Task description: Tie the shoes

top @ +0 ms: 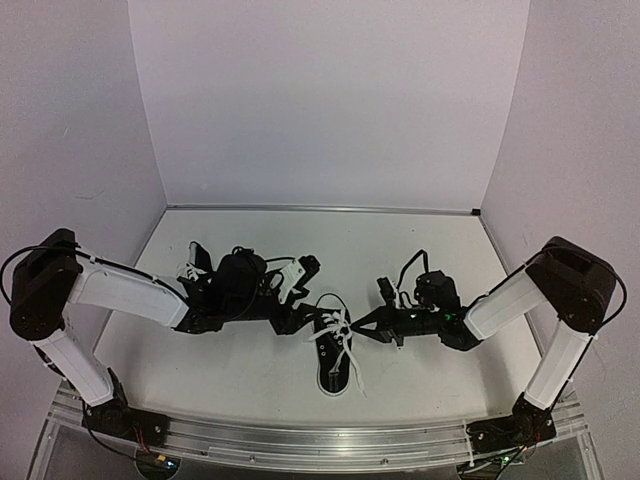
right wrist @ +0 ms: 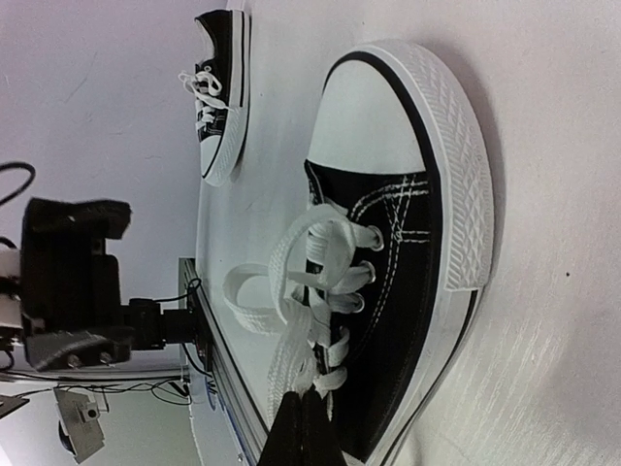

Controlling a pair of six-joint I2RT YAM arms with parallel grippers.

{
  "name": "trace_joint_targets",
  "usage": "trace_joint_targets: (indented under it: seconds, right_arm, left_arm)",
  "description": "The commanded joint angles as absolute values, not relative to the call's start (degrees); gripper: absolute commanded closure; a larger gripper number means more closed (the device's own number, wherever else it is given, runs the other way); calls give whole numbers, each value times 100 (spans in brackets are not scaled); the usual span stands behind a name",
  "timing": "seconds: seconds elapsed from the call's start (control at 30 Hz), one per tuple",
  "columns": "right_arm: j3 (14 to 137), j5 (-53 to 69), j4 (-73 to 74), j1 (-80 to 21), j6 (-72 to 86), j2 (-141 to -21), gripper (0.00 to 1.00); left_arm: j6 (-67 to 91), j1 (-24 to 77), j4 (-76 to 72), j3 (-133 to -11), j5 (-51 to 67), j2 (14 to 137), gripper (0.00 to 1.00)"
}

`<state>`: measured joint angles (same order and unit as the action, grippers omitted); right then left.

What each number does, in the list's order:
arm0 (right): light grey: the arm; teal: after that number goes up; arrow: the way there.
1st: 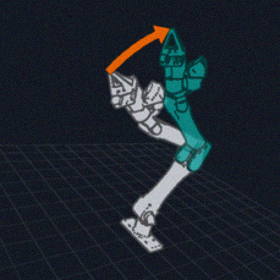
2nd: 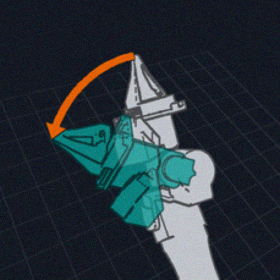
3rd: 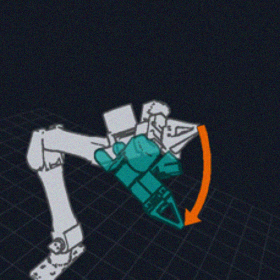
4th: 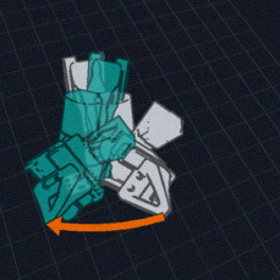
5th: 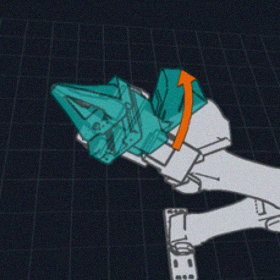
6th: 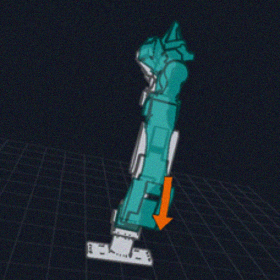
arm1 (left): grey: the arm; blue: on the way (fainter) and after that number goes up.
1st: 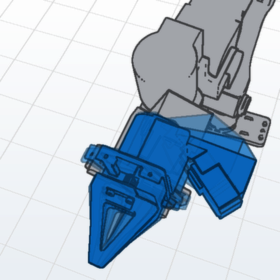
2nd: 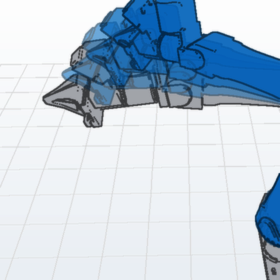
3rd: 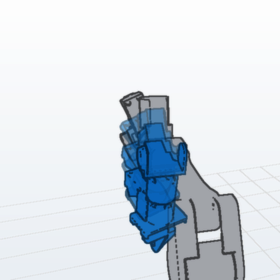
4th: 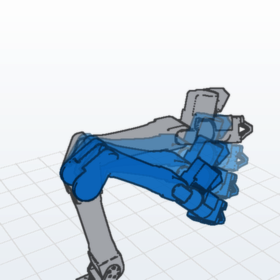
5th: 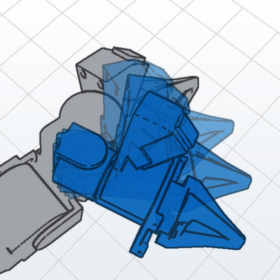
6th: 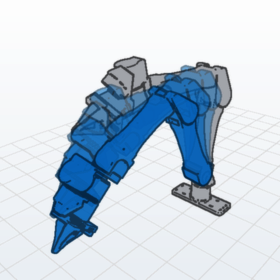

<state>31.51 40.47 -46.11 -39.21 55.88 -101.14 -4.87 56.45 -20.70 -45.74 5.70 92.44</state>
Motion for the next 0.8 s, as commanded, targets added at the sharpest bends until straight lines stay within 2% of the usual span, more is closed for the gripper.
trace_joint_targets:
  seconds: [0.0,0.1,0.33,0.77]
  right_arm:
    - [3397,4054,-4456,-4084,5353,-10164,100]
    - [3507,4086,-4419,-4177,5301,-10178,100]
    - [3778,4032,-3882,-4384,4989,-10104,100]
    - [3751,3843,-3476,-4403,4838,-9968,100]
  left_arm:
    - [773,5435,-1271,-5204,1335,9193,40]
    - [1415,5146,-1659,-5114,1898,9159,37]
    - [1640,5080,-1369,-5339,2136,9264,34]
    - [1753,5080,-1203,-5456,2130,9819,46]
